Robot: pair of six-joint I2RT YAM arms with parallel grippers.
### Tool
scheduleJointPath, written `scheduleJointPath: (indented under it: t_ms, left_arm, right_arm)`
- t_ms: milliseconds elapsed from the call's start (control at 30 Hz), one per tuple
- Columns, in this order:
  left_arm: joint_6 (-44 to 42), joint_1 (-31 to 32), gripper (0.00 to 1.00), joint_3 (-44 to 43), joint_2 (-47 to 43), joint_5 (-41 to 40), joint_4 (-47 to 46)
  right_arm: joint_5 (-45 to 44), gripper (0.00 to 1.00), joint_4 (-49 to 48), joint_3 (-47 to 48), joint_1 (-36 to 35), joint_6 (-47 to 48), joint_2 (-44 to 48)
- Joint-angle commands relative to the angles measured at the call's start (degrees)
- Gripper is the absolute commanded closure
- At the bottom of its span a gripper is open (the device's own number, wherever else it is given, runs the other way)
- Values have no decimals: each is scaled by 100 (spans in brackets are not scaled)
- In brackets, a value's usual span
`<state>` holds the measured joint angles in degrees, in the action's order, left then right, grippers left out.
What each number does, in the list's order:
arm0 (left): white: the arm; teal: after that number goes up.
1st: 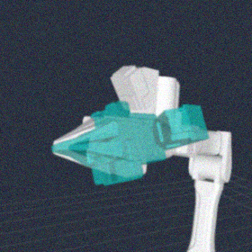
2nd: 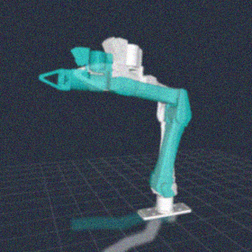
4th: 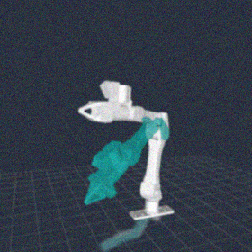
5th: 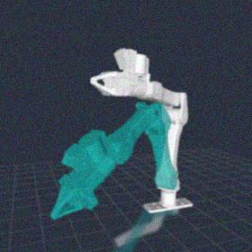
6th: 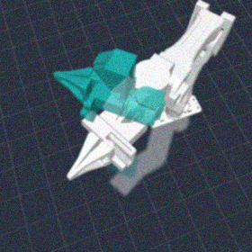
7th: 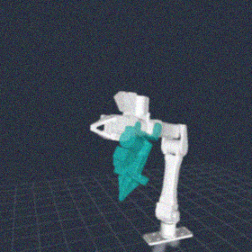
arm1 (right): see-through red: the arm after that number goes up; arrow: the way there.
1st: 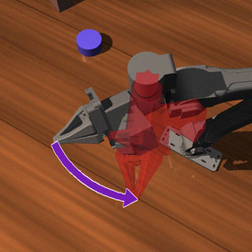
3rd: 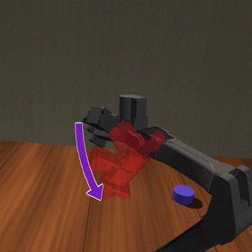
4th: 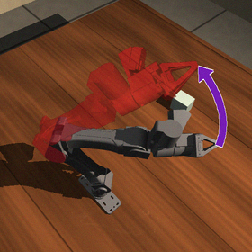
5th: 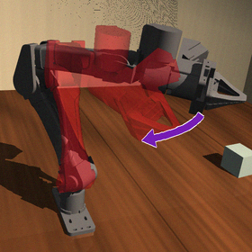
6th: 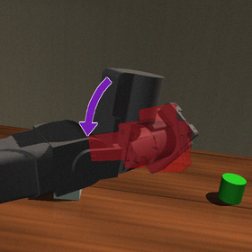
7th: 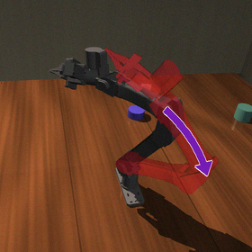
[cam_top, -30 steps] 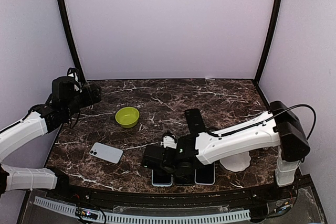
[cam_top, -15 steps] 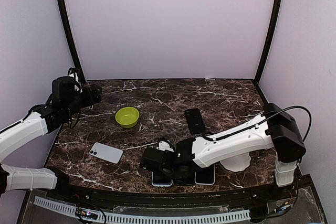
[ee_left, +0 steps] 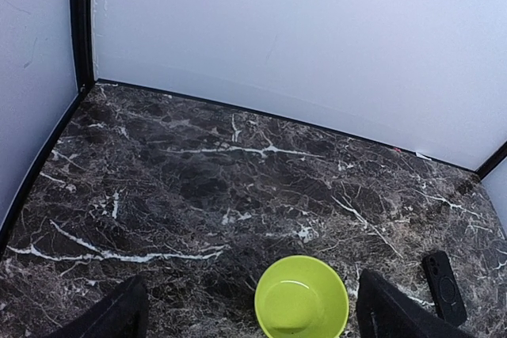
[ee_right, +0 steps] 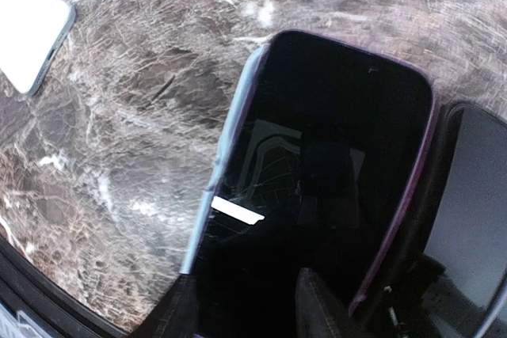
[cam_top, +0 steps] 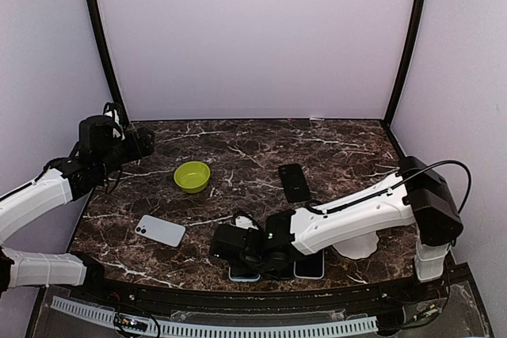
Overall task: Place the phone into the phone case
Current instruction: Adjust the phone with the phone case at the center of the board.
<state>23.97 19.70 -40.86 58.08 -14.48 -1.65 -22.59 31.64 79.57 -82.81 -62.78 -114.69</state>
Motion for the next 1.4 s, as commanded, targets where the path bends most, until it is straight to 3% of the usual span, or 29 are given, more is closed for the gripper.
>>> scheduleJointPath:
  t_ms: [0, 67, 267, 567, 700, 1000, 1133, 1267, 1367]
  left_arm:
    - [-59, -37, 7, 78, 1, 45, -124]
    - [-63, -37, 7, 78, 1, 37, -125]
    - [-68, -37, 7, 78, 13, 35, -134]
    - [-59, -50, 8, 65, 36, 55, -138]
    - [-51, -63, 7, 61, 41, 74, -142]
    - [-52, -81, 8, 56, 85, 201, -163]
    - [-220, -72, 22, -52, 209, 852, -88]
    - [-332, 598, 26, -477, 223, 1230, 1168]
    - [121, 1362, 30, -154, -355, 1294, 1614]
  right_arm:
    - [-115, 43, 308, -277, 379, 8, 411]
    - [37, 34, 153, -402, 534, 17, 410]
    - [230, 32, -202, -345, 653, 207, 97]
    - [567, 62, -520, -127, 585, 659, -243]
    - [651, 66, -760, -287, 494, 691, -240]
    - [414, 72, -270, 11, 71, 896, -644]
    - [437, 76, -368, -101, 36, 824, -647]
    - [346, 75, -710, -324, 56, 875, -224]
    - [504, 71, -1280, -732, 162, 939, 229]
